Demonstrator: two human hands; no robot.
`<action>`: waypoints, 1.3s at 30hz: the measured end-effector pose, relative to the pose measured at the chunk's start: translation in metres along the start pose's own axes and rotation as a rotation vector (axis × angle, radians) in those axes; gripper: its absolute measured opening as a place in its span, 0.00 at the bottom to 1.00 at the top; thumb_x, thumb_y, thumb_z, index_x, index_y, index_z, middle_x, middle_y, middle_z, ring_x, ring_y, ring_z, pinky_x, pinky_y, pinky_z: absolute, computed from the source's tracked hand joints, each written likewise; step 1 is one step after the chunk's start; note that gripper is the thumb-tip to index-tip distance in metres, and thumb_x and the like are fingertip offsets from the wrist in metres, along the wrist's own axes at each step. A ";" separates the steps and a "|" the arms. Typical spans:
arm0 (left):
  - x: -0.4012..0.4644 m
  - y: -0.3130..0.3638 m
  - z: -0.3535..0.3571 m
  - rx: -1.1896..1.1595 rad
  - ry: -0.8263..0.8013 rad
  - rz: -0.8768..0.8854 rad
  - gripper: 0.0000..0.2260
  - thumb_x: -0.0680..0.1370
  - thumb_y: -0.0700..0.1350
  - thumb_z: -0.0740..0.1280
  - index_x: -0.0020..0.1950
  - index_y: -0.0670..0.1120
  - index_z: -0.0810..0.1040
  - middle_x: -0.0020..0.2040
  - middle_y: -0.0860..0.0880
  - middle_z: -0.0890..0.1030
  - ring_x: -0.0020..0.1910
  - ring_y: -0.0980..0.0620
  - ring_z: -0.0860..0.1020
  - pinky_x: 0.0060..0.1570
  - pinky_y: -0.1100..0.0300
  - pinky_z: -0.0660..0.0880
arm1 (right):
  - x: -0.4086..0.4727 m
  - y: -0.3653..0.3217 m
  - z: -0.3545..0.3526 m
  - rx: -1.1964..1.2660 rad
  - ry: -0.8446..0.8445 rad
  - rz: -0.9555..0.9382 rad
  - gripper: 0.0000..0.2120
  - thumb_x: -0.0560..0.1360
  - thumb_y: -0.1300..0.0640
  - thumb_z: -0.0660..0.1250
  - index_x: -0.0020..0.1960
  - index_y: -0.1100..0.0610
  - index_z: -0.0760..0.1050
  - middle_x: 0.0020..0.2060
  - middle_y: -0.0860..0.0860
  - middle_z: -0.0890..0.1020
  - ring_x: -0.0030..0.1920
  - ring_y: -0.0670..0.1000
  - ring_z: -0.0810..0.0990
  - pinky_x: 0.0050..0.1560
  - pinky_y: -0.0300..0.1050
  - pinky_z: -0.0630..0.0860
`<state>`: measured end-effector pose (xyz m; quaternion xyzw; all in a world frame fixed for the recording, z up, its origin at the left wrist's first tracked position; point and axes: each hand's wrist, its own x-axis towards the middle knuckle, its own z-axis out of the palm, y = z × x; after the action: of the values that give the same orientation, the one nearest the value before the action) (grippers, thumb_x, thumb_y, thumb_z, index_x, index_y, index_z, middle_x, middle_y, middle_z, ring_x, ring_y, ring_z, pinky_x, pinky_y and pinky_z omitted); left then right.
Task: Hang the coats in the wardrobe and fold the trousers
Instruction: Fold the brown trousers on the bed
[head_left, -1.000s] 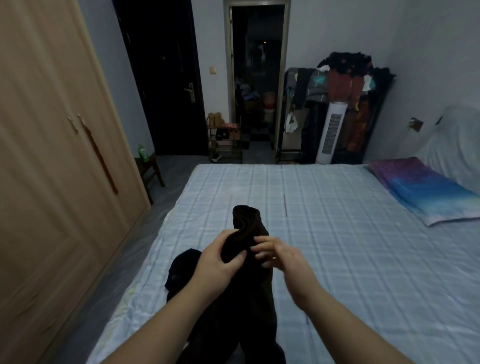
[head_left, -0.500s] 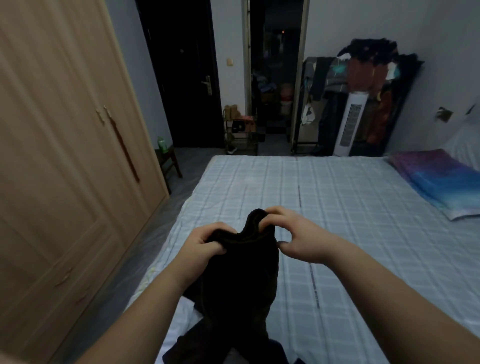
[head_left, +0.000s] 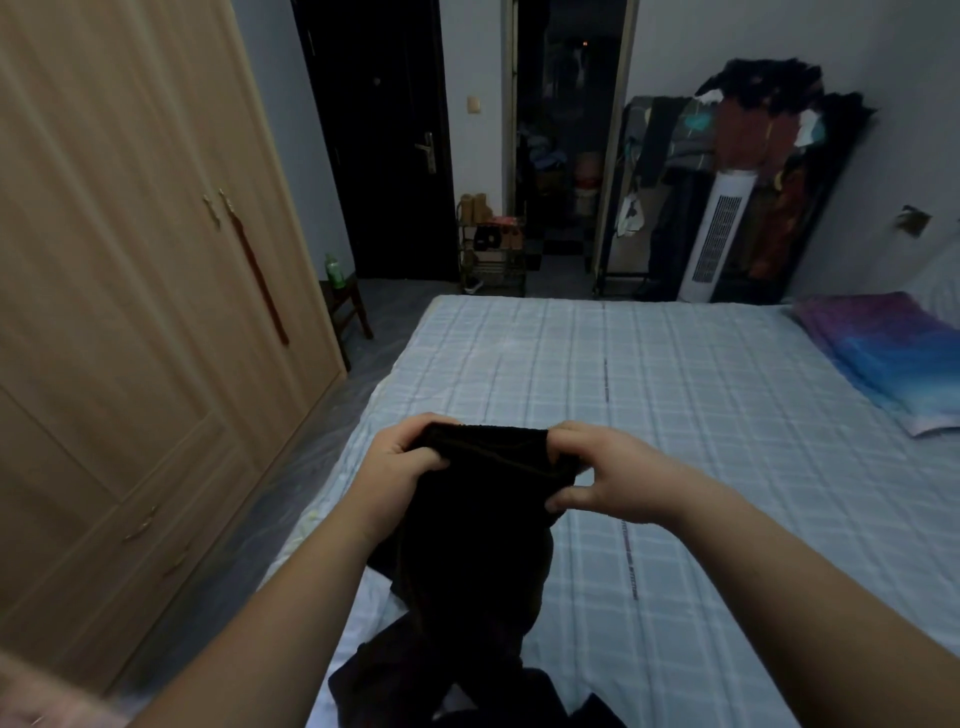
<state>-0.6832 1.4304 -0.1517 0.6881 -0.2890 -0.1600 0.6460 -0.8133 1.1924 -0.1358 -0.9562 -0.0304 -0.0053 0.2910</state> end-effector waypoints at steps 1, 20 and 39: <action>0.002 0.000 0.002 -0.006 0.008 -0.002 0.14 0.65 0.37 0.66 0.48 0.46 0.84 0.45 0.48 0.83 0.48 0.51 0.80 0.52 0.54 0.75 | -0.001 0.002 0.002 0.021 0.042 0.006 0.12 0.70 0.49 0.76 0.43 0.45 0.72 0.45 0.40 0.79 0.48 0.42 0.80 0.52 0.48 0.79; 0.014 -0.016 0.025 0.252 -0.005 0.009 0.11 0.76 0.40 0.72 0.54 0.53 0.80 0.48 0.60 0.83 0.49 0.63 0.80 0.49 0.71 0.72 | -0.022 0.022 0.056 0.814 0.558 0.220 0.30 0.74 0.66 0.72 0.69 0.45 0.66 0.48 0.51 0.85 0.50 0.48 0.85 0.50 0.43 0.81; 0.030 -0.014 0.047 0.422 -0.008 -0.142 0.22 0.71 0.44 0.77 0.63 0.55 0.76 0.54 0.61 0.81 0.53 0.68 0.78 0.52 0.72 0.71 | 0.011 0.076 0.045 0.984 0.572 0.347 0.16 0.71 0.64 0.76 0.56 0.51 0.82 0.49 0.49 0.87 0.52 0.50 0.85 0.51 0.45 0.81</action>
<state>-0.6851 1.3744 -0.1664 0.8261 -0.2694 -0.1436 0.4736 -0.7983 1.1550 -0.2149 -0.6606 0.2072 -0.2005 0.6932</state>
